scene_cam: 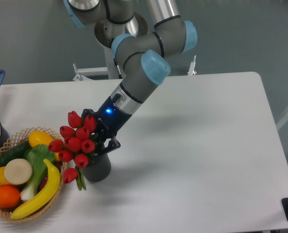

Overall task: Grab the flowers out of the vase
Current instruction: 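Close the gripper on the tulip stems and begin lifting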

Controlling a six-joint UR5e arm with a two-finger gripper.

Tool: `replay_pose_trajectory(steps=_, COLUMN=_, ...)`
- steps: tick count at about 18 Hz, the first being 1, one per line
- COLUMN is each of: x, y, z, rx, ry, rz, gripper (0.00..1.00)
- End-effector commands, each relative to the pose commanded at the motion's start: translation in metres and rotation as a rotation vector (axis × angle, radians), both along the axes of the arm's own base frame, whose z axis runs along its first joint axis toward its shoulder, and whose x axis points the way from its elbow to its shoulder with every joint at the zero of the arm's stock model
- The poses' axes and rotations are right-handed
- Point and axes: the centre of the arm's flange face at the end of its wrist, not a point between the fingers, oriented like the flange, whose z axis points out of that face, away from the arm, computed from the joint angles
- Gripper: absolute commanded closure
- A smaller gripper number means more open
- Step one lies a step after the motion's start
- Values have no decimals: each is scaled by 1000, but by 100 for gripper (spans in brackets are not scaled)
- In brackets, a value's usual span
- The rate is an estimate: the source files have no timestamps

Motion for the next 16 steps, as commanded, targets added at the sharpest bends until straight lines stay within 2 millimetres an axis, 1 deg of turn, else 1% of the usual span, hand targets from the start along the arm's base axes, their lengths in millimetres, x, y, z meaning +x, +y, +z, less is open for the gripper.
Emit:
replay_pose_trajectory(steps=5, x=2, y=-5, z=12, rx=37, ry=-21, rz=3, gripper=56)
replay_pose_trajectory(steps=10, x=9, y=-10, z=26, rx=54, ry=-12, rz=2, gripper=56)
replay_pose_trajectory(steps=16, x=19, y=-26, z=56, rx=76, ry=-30, rz=42, gripper=56)
